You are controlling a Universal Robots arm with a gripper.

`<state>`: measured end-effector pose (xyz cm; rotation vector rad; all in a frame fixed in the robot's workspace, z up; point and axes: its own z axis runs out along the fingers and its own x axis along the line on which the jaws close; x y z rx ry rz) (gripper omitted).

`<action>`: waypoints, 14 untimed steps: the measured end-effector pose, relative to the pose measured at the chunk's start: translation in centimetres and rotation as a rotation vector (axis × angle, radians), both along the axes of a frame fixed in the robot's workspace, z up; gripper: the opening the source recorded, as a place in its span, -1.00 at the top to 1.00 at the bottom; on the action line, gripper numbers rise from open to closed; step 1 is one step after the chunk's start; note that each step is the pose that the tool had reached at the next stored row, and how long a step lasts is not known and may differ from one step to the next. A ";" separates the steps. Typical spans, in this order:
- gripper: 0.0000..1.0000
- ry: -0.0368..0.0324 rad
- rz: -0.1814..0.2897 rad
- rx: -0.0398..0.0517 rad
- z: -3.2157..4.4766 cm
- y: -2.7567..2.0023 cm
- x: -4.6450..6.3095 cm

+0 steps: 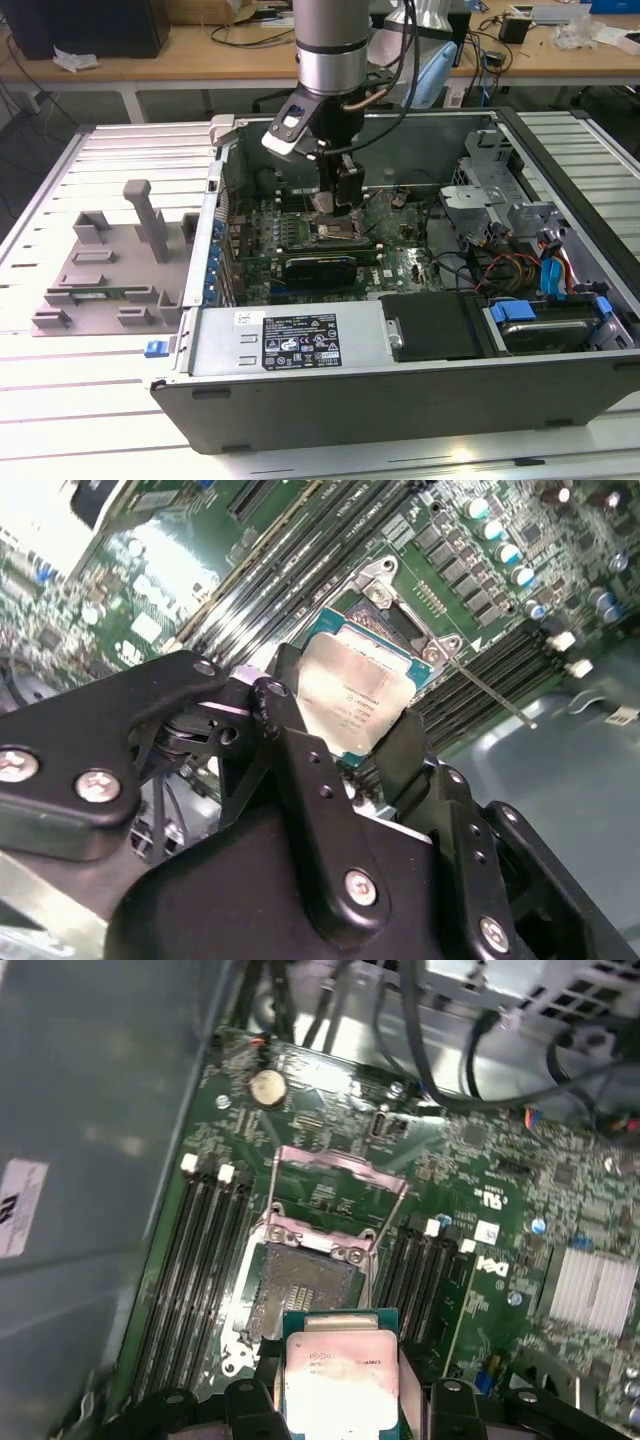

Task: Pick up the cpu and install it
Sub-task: 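Place the cpu into insertion slot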

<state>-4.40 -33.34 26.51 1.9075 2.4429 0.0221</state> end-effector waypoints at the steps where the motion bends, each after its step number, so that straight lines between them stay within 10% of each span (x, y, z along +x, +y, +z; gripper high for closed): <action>1: -0.09 0.0000 -0.019 0.0000 -0.15 0.00 0.0; 6: -0.09 0.0001 -0.127 0.0001 -1.41 0.00 0.2; 14: -0.09 0.0007 -0.137 -0.0001 -3.17 0.91 0.4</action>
